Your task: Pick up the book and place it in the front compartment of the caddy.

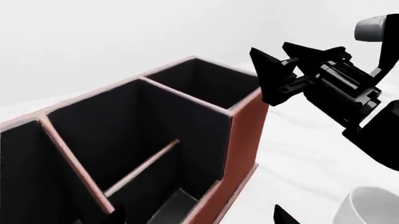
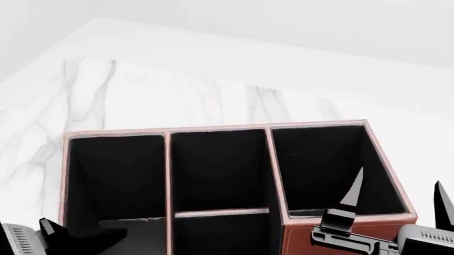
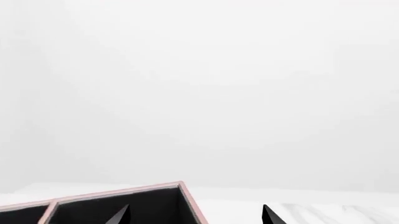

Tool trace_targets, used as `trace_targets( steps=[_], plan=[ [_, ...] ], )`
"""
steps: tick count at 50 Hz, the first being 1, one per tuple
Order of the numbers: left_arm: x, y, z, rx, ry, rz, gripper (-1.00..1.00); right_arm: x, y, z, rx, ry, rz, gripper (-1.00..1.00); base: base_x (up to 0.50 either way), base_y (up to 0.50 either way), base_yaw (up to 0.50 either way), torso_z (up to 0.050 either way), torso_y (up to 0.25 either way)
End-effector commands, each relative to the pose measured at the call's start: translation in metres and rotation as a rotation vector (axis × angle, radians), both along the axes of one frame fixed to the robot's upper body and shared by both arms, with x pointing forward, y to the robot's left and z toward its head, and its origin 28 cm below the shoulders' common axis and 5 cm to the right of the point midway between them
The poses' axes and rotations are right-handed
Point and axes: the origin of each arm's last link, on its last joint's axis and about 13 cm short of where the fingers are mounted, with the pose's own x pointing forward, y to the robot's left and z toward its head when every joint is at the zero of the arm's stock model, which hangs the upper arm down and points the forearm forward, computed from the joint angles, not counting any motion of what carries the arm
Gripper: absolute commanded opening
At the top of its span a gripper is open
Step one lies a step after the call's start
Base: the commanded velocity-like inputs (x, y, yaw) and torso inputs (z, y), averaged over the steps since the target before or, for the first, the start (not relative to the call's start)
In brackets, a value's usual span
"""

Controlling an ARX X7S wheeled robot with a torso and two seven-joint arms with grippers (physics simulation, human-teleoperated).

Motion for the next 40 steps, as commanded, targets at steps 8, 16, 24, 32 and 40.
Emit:
trace_targets(
  steps=[8,16,24,32,40],
  plan=[
    [-0.013,-0.006,0.004,0.046,0.135,-0.225,1.0,-0.002,-0.003,-0.002,-0.018,-0.011,-0.003,1.0,0.0,0.0,0.0,0.0,0.0],
    [-0.013,-0.006,0.005,0.061,0.136,-0.24,1.0,-0.001,-0.003,-0.001,-0.02,-0.015,-0.005,1.0,0.0,0.0,0.0,0.0,0.0],
    [-0.013,-0.008,0.0,0.126,0.148,-0.26,1.0,-0.002,-0.004,-0.002,-0.021,-0.016,-0.008,1.0,0.0,0.0,0.0,0.0,0.0],
    [-0.018,-0.009,0.0,0.157,0.141,-0.328,1.0,-0.002,-0.003,-0.002,-0.027,-0.018,-0.011,1.0,0.0,0.0,0.0,0.0,0.0],
    [-0.02,-0.009,-0.002,0.184,0.137,-0.34,1.0,-0.002,-0.003,-0.002,-0.031,-0.019,-0.011,1.0,0.0,0.0,0.0,0.0,0.0]
  ],
)
